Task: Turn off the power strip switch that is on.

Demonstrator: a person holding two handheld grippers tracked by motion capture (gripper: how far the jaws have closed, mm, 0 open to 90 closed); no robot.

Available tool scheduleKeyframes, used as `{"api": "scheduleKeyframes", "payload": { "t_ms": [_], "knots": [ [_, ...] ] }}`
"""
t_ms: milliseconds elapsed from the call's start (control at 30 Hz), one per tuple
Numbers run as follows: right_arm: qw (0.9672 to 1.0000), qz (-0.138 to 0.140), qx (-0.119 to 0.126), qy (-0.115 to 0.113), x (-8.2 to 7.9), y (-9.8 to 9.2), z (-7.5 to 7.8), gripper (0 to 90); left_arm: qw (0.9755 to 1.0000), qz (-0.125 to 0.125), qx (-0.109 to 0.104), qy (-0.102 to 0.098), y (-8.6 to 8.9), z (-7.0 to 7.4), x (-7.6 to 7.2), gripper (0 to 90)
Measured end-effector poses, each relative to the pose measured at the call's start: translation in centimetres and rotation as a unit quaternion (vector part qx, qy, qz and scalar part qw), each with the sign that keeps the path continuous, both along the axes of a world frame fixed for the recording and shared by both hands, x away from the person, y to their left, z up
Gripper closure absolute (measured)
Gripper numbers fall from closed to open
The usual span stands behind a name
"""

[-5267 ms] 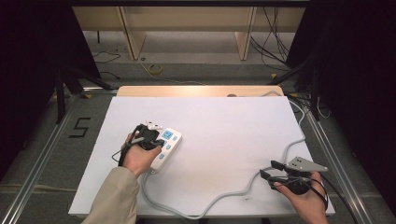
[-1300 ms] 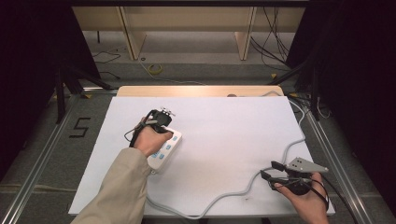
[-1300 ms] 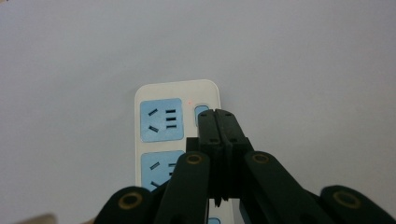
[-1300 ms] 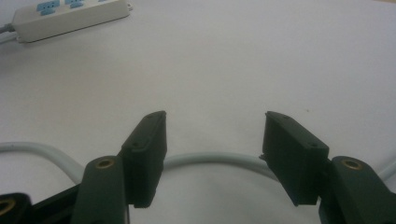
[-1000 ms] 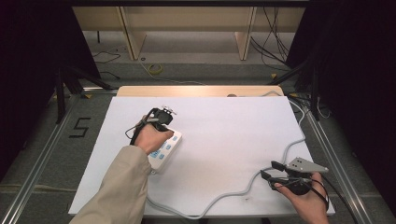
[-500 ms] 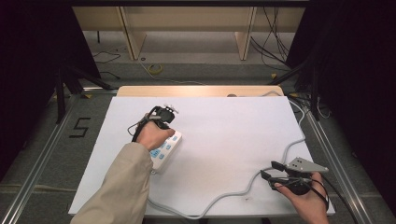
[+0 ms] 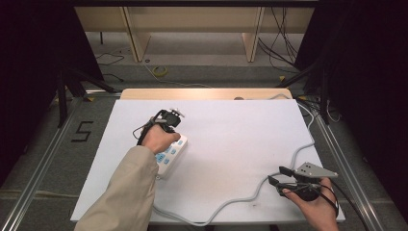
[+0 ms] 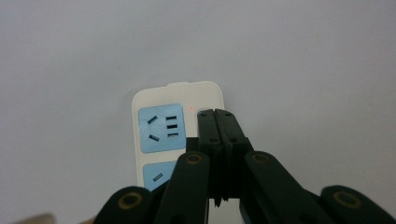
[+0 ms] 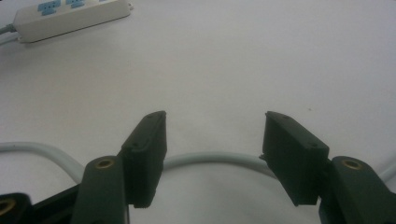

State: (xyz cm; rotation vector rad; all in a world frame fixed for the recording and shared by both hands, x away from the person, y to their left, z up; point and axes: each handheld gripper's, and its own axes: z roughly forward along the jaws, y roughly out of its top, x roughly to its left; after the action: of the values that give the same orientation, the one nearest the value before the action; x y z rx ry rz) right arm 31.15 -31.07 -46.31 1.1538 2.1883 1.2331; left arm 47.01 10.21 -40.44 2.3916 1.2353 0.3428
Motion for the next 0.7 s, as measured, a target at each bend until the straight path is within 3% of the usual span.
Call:
{"api": "scheduleKeyframes", "payload": {
  "t_ms": [700],
  "knots": [
    [1.0, 0.001, 0.0, 0.002, 0.02, -0.01, -0.03, 40.8, 0.9999, -0.002, 0.008, 0.011, -0.67, -0.62, 0.8, 89.6]
  ]
}}
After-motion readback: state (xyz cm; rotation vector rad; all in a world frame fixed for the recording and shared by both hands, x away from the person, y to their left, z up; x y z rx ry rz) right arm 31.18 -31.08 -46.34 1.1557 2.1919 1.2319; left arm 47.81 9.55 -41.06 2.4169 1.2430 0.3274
